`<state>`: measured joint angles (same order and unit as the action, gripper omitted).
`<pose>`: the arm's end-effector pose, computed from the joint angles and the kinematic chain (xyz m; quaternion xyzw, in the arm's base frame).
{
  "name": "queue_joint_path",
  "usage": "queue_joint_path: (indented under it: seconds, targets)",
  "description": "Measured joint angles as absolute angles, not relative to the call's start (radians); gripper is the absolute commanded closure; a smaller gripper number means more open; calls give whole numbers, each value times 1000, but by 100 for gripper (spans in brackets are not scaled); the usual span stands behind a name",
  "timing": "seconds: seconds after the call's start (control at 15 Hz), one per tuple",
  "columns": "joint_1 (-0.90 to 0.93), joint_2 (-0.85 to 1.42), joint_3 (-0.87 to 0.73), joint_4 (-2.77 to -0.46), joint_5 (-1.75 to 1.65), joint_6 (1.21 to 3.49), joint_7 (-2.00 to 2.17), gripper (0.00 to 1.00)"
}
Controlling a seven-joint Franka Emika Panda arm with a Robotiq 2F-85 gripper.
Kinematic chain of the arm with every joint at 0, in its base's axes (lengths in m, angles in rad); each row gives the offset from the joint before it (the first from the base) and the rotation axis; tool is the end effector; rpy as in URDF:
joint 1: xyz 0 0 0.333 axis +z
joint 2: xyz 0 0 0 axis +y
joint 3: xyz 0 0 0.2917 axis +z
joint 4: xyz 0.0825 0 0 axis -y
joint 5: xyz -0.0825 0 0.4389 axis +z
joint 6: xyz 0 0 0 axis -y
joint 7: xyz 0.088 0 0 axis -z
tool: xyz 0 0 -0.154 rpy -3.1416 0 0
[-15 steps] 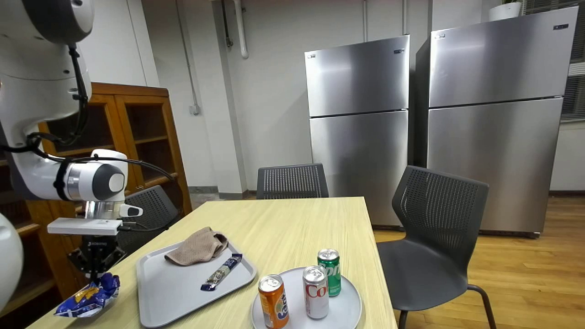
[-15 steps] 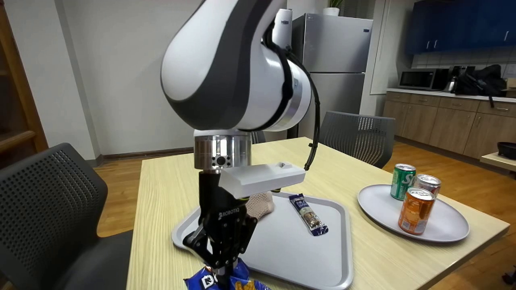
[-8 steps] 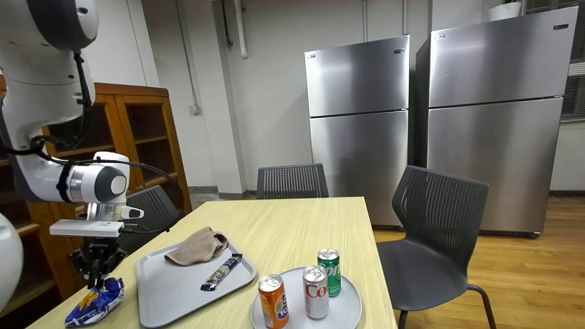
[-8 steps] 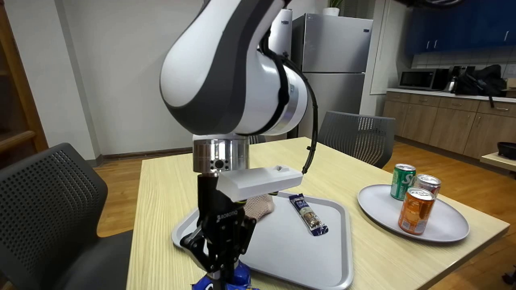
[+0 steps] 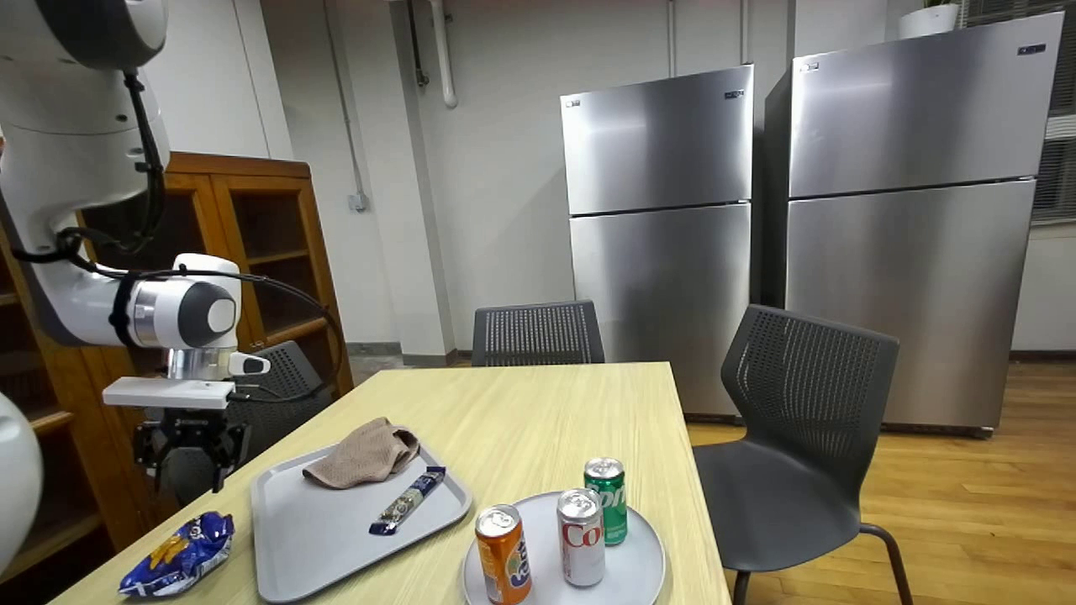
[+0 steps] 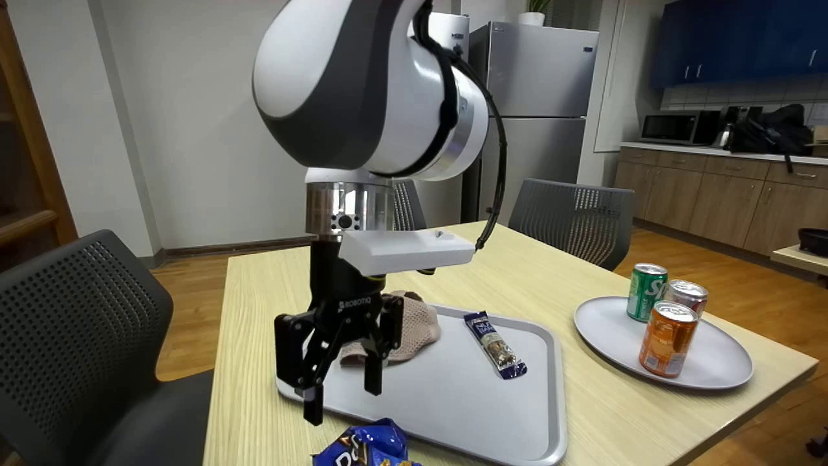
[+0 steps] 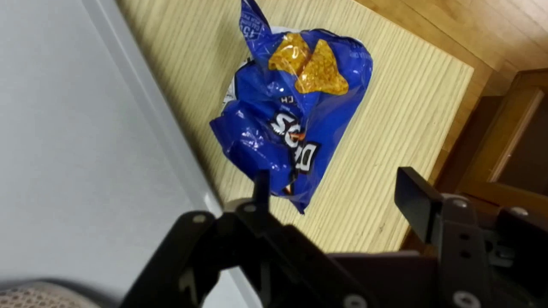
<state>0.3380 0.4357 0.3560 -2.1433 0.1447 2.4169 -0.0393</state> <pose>0.4237 0.3841 0.0866 -0.9466 -0.2914 0.1052 0.0894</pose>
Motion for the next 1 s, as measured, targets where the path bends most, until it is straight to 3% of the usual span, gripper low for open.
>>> queue_joint_path:
  seconds: [1.0]
  targets:
    - [326, 416, 193, -2059, -28, 2416, -21, 0]
